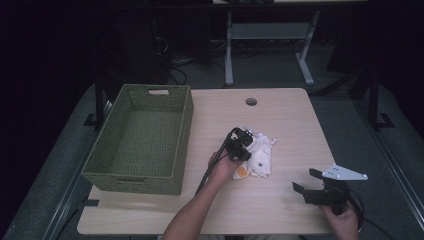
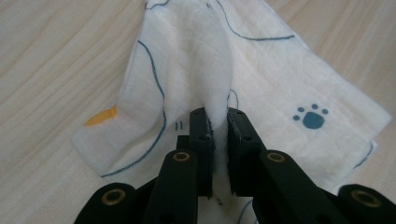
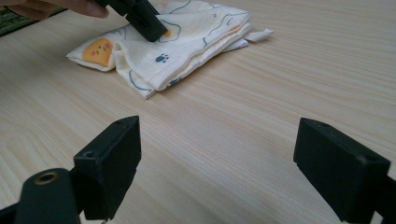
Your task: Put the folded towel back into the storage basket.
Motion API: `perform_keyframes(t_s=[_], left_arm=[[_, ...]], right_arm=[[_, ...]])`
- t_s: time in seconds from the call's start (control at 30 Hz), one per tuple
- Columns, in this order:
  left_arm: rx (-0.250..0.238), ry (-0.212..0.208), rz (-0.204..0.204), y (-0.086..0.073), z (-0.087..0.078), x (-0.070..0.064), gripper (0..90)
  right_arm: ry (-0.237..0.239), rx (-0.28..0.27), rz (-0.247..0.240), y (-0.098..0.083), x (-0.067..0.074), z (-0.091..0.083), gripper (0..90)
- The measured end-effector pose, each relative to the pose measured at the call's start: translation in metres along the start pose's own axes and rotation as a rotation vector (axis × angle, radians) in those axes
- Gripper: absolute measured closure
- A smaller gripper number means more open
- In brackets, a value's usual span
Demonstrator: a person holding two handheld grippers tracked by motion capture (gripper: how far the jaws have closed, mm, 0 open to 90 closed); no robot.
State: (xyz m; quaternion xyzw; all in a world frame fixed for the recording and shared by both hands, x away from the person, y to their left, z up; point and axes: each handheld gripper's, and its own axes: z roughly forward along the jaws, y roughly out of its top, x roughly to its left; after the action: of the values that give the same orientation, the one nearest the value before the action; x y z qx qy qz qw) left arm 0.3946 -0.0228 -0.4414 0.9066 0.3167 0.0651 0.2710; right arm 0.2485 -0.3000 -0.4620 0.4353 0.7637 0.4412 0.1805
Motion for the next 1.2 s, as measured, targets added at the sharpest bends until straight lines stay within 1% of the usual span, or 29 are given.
perform_keyframes(t_s=[0.03, 0.07, 0.1, 0.13, 0.17, 0.2, 0.23, 0.3, 0.33, 0.37, 0.43, 0.47, 0.53, 0.57, 0.63, 0.7, 0.77, 0.8, 0.83, 0.87, 0.9, 0.97, 1.0, 1.07, 1.13, 1.17, 1.2], left_arm=[[-0.011, -0.02, -0.009, 0.0, -0.004, 0.001, 83.0], [-0.011, -0.02, -0.009, 0.0, -0.004, 0.001, 83.0], [-0.019, -0.04, -0.009, 0.0, -0.011, 0.002, 83.0], [-0.019, -0.04, -0.009, 0.0, -0.011, 0.002, 83.0], [-0.026, -0.049, -0.015, 0.001, -0.014, 0.002, 83.0], [-0.029, -0.057, -0.01, 0.001, -0.018, 0.002, 83.0], [-0.035, -0.069, -0.015, 0.001, -0.023, 0.003, 83.0], [-0.047, -0.096, -0.03, 0.0, -0.03, 0.005, 83.0], [-0.047, -0.096, -0.03, 0.0, -0.03, 0.005, 83.0], [-0.065, -0.118, -0.045, -0.001, -0.036, 0.007, 83.0], [-0.087, -0.143, -0.068, -0.002, -0.042, 0.009, 83.0], [-0.087, -0.143, -0.068, -0.002, -0.042, 0.009, 83.0], [-0.1, -0.165, -0.073, -0.004, -0.05, 0.012, 83.0], [-0.114, -0.182, -0.084, -0.005, -0.056, 0.014, 83.0], [-0.125, -0.194, -0.088, -0.006, -0.062, 0.016, 83.0], [-0.138, -0.211, -0.102, -0.007, -0.068, 0.017, 82.9], [-0.149, -0.218, -0.098, -0.008, -0.075, 0.017, 82.9], [-0.149, -0.218, -0.098, -0.008, -0.075, 0.017, 82.9], [-0.17, -0.226, -0.098, -0.009, -0.082, 0.017, 82.9], [-0.181, -0.236, -0.102, -0.009, -0.086, 0.017, 82.9], [-0.181, -0.236, -0.102, -0.009, -0.086, 0.017, 82.9], [-0.194, -0.242, -0.099, -0.009, -0.094, 0.018, 82.9], [-0.212, -0.248, -0.098, -0.01, -0.101, 0.02, 82.9], [-0.217, -0.256, -0.102, -0.011, -0.103, 0.021, 83.0], [-0.22, -0.258, -0.104, -0.012, -0.11, 0.024, 82.9], [-0.24, -0.266, -0.111, -0.014, -0.115, 0.026, 82.9], [-0.24, -0.266, -0.111, -0.014, -0.115, 0.026, 82.9]], right_arm=[[0.0, 0.0, 0.002, 0.0, -0.001, 0.0, 14.7], [0.0, 0.0, 0.002, 0.0, -0.001, 0.0, 14.7], [-0.001, 0.0, 0.003, -0.001, -0.001, 0.0, 14.7], [-0.001, 0.0, 0.003, -0.001, -0.001, 0.0, 14.7], [-0.002, 0.002, 0.003, -0.001, -0.001, 0.0, 14.7], [-0.003, 0.001, 0.003, -0.001, -0.001, 0.0, 14.7], [-0.004, 0.002, 0.004, -0.001, -0.001, 0.0, 14.7], [-0.005, -0.001, 0.007, -0.001, -0.002, -0.001, 14.7], [-0.005, -0.001, 0.007, -0.001, -0.002, -0.001, 14.7], [-0.006, 0.0, 0.015, -0.001, -0.003, -0.001, 14.7], [-0.007, -0.005, 0.016, -0.002, -0.004, -0.002, 14.7], [-0.008, -0.004, 0.018, -0.002, -0.004, -0.002, 14.7], [-0.009, -0.003, 0.021, -0.002, -0.005, -0.002, 14.7], [-0.011, -0.005, 0.025, -0.002, -0.006, -0.003, 14.7], [-0.012, -0.008, 0.032, -0.003, -0.007, -0.003, 14.7], [-0.014, -0.008, 0.032, -0.003, -0.008, -0.004, 14.7], [-0.016, -0.007, 0.033, -0.003, -0.008, -0.004, 14.7], [-0.016, -0.007, 0.033, -0.003, -0.008, -0.004, 14.7], [-0.018, -0.006, 0.032, -0.003, -0.008, -0.003, 14.7], [-0.018, -0.005, 0.031, -0.003, -0.008, -0.003, 14.7], [-0.019, -0.003, 0.03, -0.003, -0.008, -0.003, 14.7], [-0.018, 0.001, 0.03, -0.003, -0.007, -0.002, 14.7], [-0.018, 0.003, 0.033, -0.003, -0.007, -0.002, 14.7], [-0.018, 0.004, 0.031, -0.003, -0.007, -0.002, 14.7], [-0.021, 0.006, 0.028, -0.003, -0.006, -0.001, 14.7], [-0.021, 0.004, 0.025, -0.002, -0.007, -0.001, 14.7], [-0.021, 0.004, 0.025, -0.002, -0.007, -0.001, 14.7]])
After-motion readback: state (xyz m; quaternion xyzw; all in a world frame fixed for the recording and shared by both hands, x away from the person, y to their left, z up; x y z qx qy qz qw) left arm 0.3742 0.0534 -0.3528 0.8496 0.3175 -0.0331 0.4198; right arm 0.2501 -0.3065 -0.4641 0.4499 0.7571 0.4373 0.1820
